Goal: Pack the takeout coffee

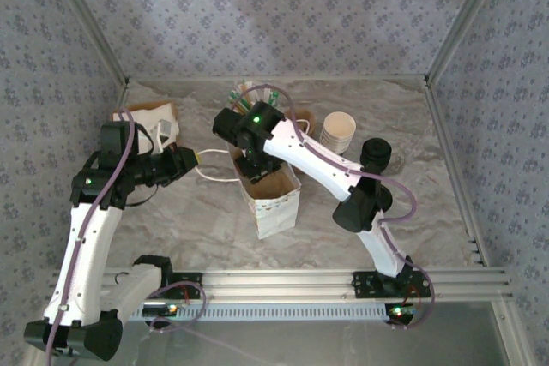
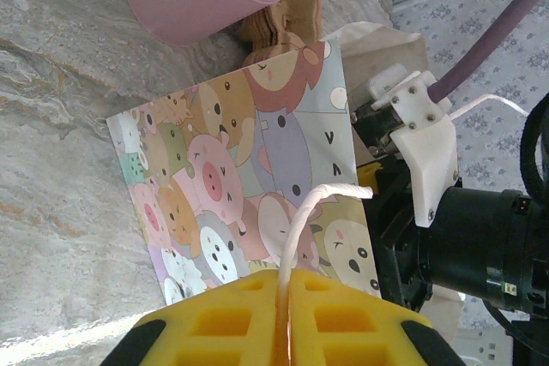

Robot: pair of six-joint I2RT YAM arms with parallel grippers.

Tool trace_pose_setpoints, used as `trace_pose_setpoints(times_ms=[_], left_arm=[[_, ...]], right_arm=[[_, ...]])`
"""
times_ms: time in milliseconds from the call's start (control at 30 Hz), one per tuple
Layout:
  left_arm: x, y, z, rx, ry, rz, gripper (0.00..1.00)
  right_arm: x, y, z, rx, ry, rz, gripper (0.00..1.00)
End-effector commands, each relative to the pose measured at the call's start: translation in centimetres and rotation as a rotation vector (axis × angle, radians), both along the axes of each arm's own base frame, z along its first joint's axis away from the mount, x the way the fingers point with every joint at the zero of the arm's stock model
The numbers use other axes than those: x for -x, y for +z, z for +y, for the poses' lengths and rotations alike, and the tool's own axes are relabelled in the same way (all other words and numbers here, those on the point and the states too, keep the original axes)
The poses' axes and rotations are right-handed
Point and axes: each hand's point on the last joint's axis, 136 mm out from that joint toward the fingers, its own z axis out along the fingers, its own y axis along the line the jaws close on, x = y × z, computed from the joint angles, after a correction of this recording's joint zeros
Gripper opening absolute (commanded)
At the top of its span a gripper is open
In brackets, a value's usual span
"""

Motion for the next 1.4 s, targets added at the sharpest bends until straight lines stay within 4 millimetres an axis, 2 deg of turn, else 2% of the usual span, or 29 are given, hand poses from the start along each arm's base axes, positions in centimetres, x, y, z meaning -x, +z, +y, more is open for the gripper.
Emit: trace_pose_setpoints(times_ms=[0, 700, 1367], left_arm=[[0.2, 0.7, 0.0, 0.008, -0.013, -0.039, 0.11], [0.3, 0.6, 0.0, 0.007, -0.013, -0.039, 0.11], [0.5, 0.4, 0.0, 0.009, -0.009, -0.036, 0.11]], right_arm=[[0.5, -1.1, -0.3, 0.051, 0.010, 0.023, 0.34], [0.6, -2.9, 0.0, 0.061, 0.000, 0.047, 0.33], [0.9, -5.6, 0.1, 0.061, -0.015, 0.083, 0.33]])
